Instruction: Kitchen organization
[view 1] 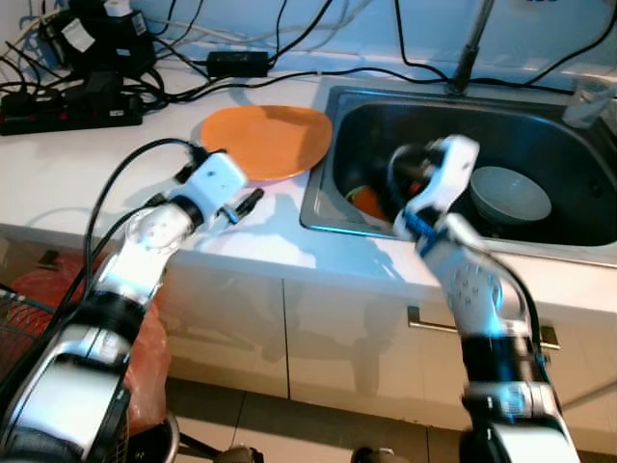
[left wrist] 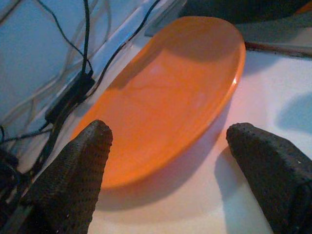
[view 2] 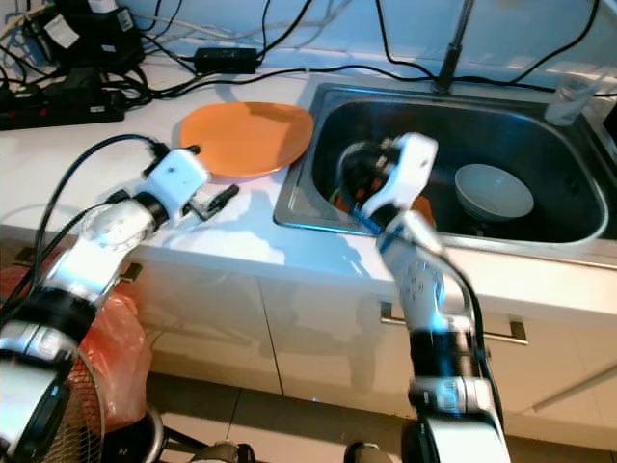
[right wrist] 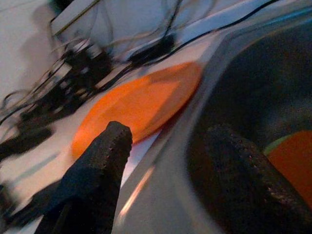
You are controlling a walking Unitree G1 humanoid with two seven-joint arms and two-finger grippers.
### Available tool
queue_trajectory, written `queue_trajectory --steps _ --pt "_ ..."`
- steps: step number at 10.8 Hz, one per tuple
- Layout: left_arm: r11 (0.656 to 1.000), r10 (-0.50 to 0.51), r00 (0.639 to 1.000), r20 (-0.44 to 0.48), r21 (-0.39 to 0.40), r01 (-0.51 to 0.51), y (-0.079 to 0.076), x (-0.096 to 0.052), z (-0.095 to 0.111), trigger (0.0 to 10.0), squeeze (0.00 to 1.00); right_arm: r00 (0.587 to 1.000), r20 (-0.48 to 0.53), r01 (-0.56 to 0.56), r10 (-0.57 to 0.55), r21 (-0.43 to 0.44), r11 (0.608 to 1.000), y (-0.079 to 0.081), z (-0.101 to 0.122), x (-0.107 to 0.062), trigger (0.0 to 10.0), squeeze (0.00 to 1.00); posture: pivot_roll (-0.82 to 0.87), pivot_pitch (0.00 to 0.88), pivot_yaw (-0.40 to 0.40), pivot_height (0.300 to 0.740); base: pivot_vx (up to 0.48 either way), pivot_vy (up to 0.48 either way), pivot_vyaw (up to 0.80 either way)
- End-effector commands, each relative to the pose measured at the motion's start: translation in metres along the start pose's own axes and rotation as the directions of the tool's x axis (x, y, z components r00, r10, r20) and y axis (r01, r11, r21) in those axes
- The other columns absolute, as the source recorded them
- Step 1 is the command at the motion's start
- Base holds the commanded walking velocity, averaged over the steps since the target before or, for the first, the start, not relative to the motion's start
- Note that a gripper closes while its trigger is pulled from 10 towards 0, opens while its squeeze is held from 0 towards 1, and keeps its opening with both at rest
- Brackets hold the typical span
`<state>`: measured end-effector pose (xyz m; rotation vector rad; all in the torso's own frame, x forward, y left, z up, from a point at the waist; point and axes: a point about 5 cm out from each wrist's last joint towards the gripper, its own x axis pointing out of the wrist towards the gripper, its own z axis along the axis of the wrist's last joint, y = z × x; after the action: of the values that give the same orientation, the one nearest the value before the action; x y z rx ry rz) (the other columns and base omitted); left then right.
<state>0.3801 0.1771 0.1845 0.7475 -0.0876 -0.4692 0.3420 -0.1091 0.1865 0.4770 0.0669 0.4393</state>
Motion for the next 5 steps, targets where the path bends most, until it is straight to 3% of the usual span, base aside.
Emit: queue_trajectory --steps 1,4,5 --pt "0.999 -0.01 1.0 0.009 0.033 0.009 -0.002 0.004 0.003 10.0 0.0 0.999 -0.005 -0.031 0.031 -0.006 0.999 0.006 0.001 -0.002 10.0 0.0 -0.04 0.093 0.013 0.74 0.0 0.0 0.0" --pt "0.992 -0.052 0.999 0.014 0.116 0.05 -0.007 0.011 0.005 10.0 0.0 0.999 -0.039 -0.023 0.023 0.002 1.0 0.008 -0.008 -0.015 10.0 0.0 -0.07 0.107 0.025 0.74 0.0 0.0 0.0" --pt "0.979 -0.081 0.997 -0.014 0.189 0.083 -0.009 0.013 0.002 10.0 0.0 0.999 -0.035 -0.011 0.011 0.004 1.0 0.007 -0.006 -0.019 10.0 0.0 -0.07 0.109 0.027 0.74 0.0 0.0 0.0"
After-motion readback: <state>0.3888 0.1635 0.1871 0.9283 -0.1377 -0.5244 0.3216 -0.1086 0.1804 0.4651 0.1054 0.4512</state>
